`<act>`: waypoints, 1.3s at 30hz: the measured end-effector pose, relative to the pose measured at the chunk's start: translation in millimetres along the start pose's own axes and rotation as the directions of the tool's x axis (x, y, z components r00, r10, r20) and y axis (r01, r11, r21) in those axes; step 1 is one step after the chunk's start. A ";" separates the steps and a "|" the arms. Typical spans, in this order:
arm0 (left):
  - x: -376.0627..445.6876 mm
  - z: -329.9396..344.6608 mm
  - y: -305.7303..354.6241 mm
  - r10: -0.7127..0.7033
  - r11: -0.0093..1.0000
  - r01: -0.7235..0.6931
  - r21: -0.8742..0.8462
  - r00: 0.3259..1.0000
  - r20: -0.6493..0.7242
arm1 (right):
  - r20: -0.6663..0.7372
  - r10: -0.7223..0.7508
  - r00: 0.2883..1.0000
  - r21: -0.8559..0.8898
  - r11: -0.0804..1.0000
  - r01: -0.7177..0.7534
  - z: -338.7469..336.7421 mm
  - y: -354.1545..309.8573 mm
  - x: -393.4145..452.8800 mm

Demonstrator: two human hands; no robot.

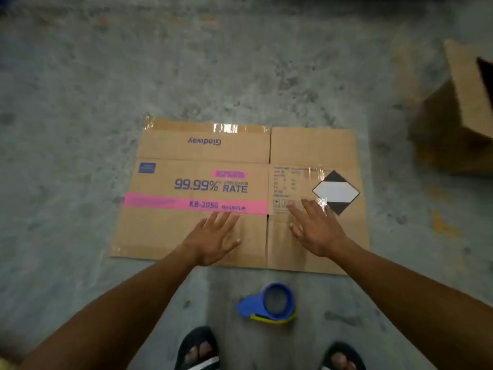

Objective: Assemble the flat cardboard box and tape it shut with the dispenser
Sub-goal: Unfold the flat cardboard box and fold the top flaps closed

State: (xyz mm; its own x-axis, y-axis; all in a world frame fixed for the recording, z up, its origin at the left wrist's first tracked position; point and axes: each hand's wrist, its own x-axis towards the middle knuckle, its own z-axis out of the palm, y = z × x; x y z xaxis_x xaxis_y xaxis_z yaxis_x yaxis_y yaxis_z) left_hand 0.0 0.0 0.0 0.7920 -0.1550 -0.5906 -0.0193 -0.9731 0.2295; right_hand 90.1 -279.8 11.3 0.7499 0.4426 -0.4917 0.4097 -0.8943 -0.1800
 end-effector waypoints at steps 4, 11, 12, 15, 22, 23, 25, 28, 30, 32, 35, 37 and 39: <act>15.7 47.9 -30.2 0.154 0.959 -0.171 0.225 0.984 0.092 | 0.056 -0.146 0.988 -0.129 0.980 0.152 45.0 14.9 15.2; 34.5 57.6 -66.1 0.376 0.773 -0.349 0.529 0.925 0.059 | 0.104 -0.226 0.969 -0.288 0.925 0.247 79.7 17.2 17.6; 34.6 58.9 -67.8 0.401 0.754 -0.362 0.548 0.914 0.052 | 0.122 -0.245 0.962 -0.312 0.911 0.272 80.0 17.3 16.5; 32.1 60.1 -68.0 0.477 0.702 -0.384 0.600 0.879 0.005 | 0.192 -0.298 0.935 -0.388 0.852 0.351 72.9 19.5 15.6; 27.1 41.5 -73.2 0.546 0.666 -0.411 0.622 0.838 -0.031 | 0.282 -0.312 0.907 -0.474 0.777 0.415 43.2 23.1 11.4; 25.9 39.5 -73.2 0.547 0.661 -0.411 0.628 0.837 -0.028 | 0.287 -0.300 0.910 -0.478 0.778 0.407 42.4 21.4 10.4; 25.9 35.0 -74.5 0.553 0.695 -0.397 0.599 0.828 -0.093 | 0.305 -0.271 0.913 -0.489 0.778 0.394 44.2 18.1 8.1; 27.5 21.5 -75.4 0.585 0.705 -0.388 0.594 0.791 -0.177 | 0.287 -0.283 0.915 -0.494 0.775 0.394 38.5 20.4 4.8; 25.1 8.7 -74.9 0.571 0.734 -0.329 0.595 0.773 -0.277 | 0.250 -0.289 0.924 -0.460 0.804 0.376 22.7 26.9 3.3; 23.5 -5.2 -74.5 0.493 0.825 -0.277 0.493 0.779 -0.387 | 0.172 -0.281 0.944 -0.404 0.854 0.328 1.4 32.7 1.9; 24.7 -28.4 -72.8 0.377 0.915 -0.178 0.363 0.700 -0.607 | 0.006 -0.259 0.966 -0.288 0.924 0.250 -30.5 35.6 -0.7; 25.6 -44.0 -71.8 0.160 0.976 0.002 0.216 0.665 -0.730 | -0.091 -0.235 0.968 -0.244 0.947 0.207 -49.3 35.5 -3.3; 25.1 -52.5 -66.4 -0.116 0.983 0.183 -0.006 0.596 -0.795 | -0.148 -0.214 0.966 -0.236 0.956 0.176 -64.5 34.9 -6.1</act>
State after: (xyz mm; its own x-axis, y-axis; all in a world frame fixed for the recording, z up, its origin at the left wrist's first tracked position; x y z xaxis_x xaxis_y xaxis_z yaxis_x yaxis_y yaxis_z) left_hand 53.2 69.7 10.5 0.9591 0.1556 0.2363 0.1296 -0.9841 0.1219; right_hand 133.4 -309.5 63.0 0.7133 0.6285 -0.3103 0.6458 -0.7614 -0.0576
